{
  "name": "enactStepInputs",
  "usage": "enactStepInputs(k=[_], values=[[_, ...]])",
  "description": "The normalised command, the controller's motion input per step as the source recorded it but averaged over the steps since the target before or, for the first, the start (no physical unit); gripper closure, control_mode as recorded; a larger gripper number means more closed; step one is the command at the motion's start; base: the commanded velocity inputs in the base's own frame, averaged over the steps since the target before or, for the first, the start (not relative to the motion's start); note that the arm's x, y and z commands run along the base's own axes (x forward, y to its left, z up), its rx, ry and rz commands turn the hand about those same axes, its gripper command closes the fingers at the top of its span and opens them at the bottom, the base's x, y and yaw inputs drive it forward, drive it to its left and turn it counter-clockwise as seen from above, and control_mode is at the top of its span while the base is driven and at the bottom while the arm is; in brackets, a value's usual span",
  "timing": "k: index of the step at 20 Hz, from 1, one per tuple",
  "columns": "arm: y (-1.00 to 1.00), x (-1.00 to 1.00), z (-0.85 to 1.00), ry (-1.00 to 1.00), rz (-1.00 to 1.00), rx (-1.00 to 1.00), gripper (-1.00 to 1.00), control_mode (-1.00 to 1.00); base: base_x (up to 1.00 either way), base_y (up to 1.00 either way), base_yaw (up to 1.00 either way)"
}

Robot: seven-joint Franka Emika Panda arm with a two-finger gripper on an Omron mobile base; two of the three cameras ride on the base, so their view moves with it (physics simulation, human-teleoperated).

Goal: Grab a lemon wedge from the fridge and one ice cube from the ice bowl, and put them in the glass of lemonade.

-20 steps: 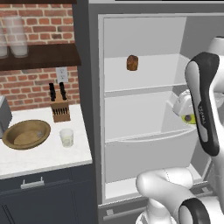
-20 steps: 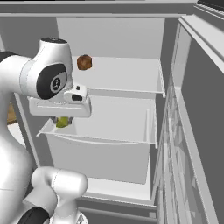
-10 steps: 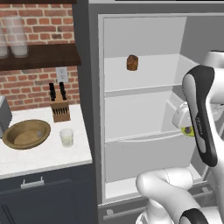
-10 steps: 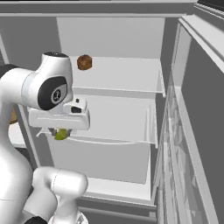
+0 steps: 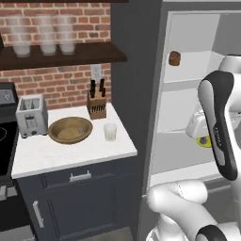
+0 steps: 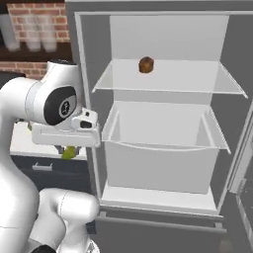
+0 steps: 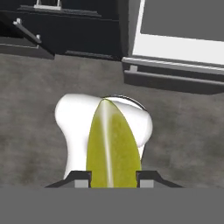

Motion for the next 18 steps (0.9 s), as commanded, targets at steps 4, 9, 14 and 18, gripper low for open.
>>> enactStepInputs(k=[4, 9, 14, 18], values=[[0.0, 0.0, 0.0, 0.0, 0.0, 0.0, 1.0, 1.0, -0.06, 1.0, -0.44], [0.0, 0.0, 0.0, 0.0, 0.0, 0.0, 1.0, 1.0, 0.0, 0.94, -0.43], [0.0, 0.0, 0.0, 0.0, 0.0, 0.0, 1.0, 1.0, 0.18, 0.73, -0.28], [0.0, 0.0, 0.0, 0.0, 0.0, 0.0, 1.0, 1.0, 0.62, 0.31, -0.08]])
